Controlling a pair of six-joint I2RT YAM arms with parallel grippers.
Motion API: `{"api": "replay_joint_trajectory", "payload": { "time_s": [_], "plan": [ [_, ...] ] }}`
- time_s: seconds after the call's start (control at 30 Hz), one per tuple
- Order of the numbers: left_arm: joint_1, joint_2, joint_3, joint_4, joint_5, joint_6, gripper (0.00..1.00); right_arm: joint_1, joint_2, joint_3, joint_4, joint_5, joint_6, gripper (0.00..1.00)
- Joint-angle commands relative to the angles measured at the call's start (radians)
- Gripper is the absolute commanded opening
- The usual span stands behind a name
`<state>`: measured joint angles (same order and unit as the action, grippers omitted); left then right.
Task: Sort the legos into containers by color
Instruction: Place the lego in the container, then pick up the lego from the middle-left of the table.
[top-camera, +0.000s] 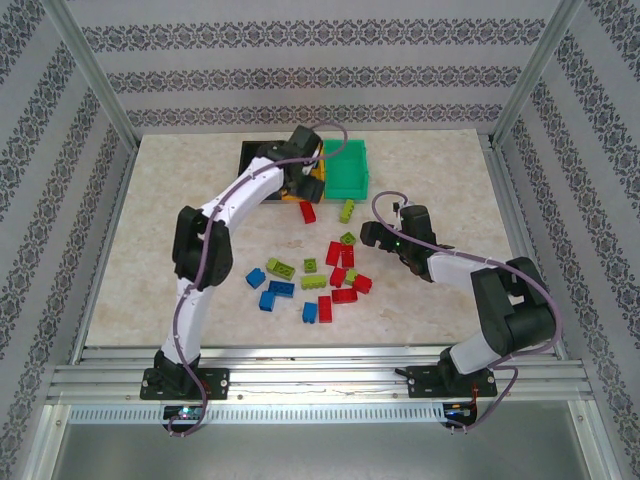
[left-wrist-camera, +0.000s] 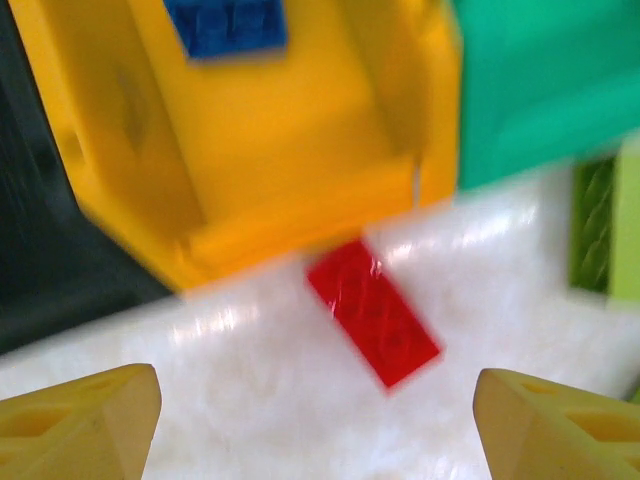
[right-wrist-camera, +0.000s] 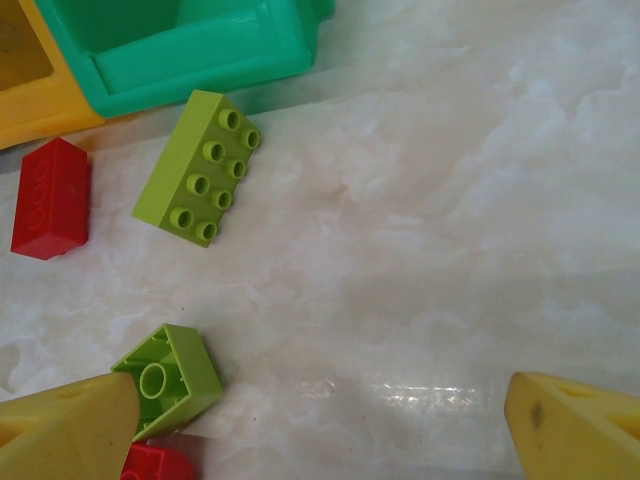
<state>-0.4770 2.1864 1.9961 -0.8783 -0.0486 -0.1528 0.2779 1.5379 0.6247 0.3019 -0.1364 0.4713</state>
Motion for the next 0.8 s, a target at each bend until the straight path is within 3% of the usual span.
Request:
{"api": "replay_joint_trajectory", "payload": {
  "time_s": [0.0, 0.23, 0.5, 0.77],
  "plan": [
    [-0.006, -0.209, -0.252, 0.168, 0.031, -0.035, 0.82, 0.009, 0.016, 0.027, -0.003, -0.023, 0.018, 0.95],
    [-0.006, -0.425, -0.598, 0.182, 0.044, -0.076, 0.82, 0.01, 0.038, 0.039, -0.002, -0.041, 0.031, 0.95],
    [-0.006, -0.577, -0.82, 0.091, 0.018, -0.162, 0.81, 0.01, 0.038, 0.038, -0.007, -0.046, 0.033, 0.95],
    [-0.007, -0.685, -0.985, 0.056, 0.073, -0.257, 0.77, 0.009, 0.039, 0.038, -0.012, -0.045, 0.035, 0.94]
  ]
}}
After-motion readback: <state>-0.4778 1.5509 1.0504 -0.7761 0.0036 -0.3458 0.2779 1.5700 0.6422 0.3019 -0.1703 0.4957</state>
